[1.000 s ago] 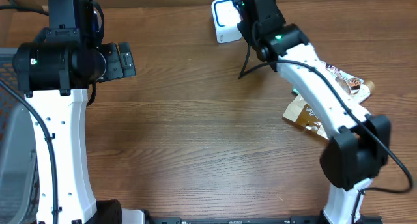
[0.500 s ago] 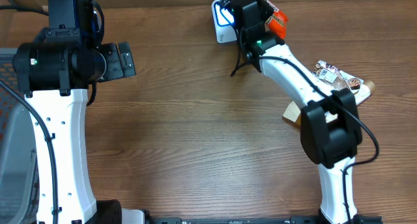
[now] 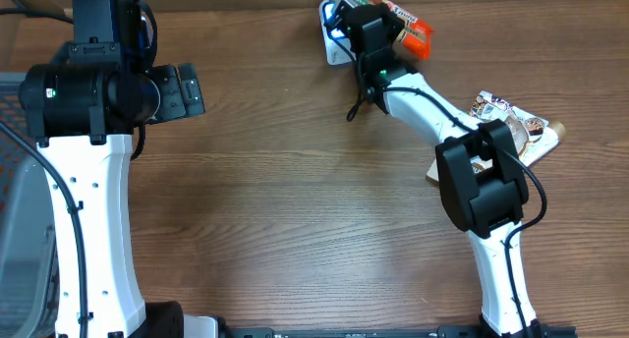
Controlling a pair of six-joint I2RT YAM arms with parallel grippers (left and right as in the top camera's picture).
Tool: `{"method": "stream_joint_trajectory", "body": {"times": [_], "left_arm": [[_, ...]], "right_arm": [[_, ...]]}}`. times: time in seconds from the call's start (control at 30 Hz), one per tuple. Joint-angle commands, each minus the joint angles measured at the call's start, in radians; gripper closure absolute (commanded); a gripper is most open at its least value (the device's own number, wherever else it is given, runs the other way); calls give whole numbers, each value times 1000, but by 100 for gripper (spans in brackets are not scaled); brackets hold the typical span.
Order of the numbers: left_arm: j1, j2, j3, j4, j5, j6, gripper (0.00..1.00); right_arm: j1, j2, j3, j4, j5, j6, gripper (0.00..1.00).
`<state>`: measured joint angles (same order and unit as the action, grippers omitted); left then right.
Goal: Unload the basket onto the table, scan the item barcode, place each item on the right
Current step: 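Hold the spaghetti pack's barcode in front of the scanner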
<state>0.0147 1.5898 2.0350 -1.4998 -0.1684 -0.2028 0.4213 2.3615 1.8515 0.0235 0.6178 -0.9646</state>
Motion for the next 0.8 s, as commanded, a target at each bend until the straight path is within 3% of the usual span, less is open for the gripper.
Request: {"method": "stream_joint_trajectory", "body": {"times": [0.0,0.33,0.53,0.77], "left_arm": [[-2,-4,5,1,4,-6,0],[-2,-4,5,1,4,-6,0],[-2,-4,5,1,4,-6,0],[-2,-4,5,1,4,-6,0]], "right_arm": [[-34,-16,34,35,16,13,96],[-44,-10,34,36,8,12,96],[-42,14,34,71,34,-133,96],[-34,20,34,103,63,-136,96]]}}
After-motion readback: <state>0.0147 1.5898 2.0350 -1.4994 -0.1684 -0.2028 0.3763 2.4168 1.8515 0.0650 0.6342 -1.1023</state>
